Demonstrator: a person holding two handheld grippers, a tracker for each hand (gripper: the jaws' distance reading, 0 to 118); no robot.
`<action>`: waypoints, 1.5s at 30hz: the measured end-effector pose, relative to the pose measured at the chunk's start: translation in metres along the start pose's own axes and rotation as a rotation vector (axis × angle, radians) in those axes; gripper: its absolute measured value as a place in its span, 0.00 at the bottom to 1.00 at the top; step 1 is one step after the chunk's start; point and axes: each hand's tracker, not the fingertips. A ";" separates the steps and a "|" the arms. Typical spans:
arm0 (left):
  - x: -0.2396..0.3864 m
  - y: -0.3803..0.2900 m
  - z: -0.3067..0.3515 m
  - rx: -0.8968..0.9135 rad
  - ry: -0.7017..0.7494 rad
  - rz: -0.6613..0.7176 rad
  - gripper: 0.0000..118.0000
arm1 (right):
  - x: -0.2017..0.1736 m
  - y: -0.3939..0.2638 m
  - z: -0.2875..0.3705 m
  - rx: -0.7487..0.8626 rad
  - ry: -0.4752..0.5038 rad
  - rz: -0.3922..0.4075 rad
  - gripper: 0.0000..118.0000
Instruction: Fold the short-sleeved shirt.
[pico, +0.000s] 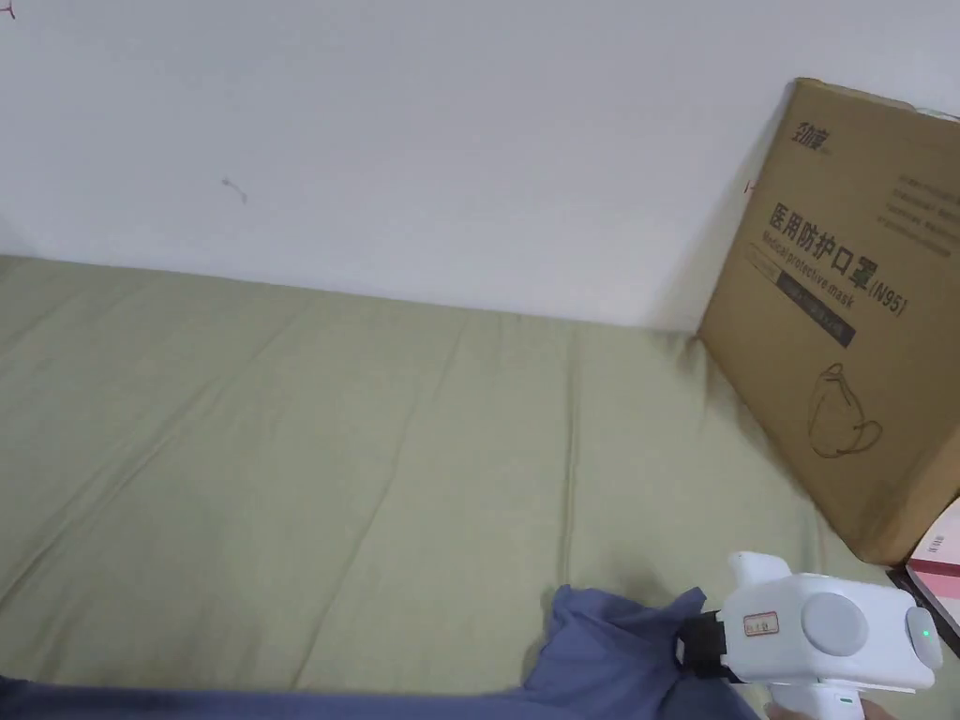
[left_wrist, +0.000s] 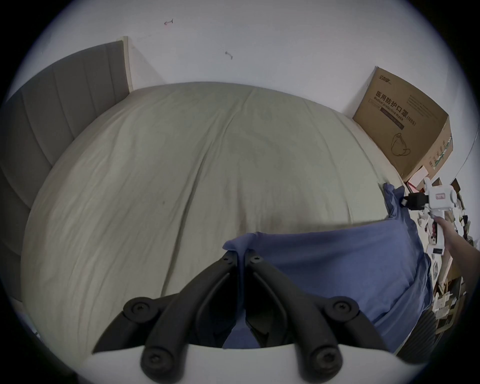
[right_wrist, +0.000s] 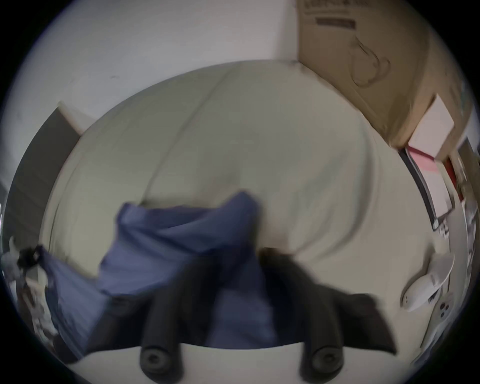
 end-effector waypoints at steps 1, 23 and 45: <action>-0.001 -0.001 -0.001 -0.003 0.000 0.018 0.03 | -0.007 -0.001 0.004 -0.012 0.048 0.000 0.02; 0.000 0.044 0.077 0.189 -0.156 -0.011 0.03 | 0.001 -0.011 0.162 0.335 0.162 -0.252 0.02; -0.043 -0.132 0.116 -0.127 -0.187 -0.034 0.61 | 0.003 -0.246 0.181 -0.130 0.053 -0.258 0.14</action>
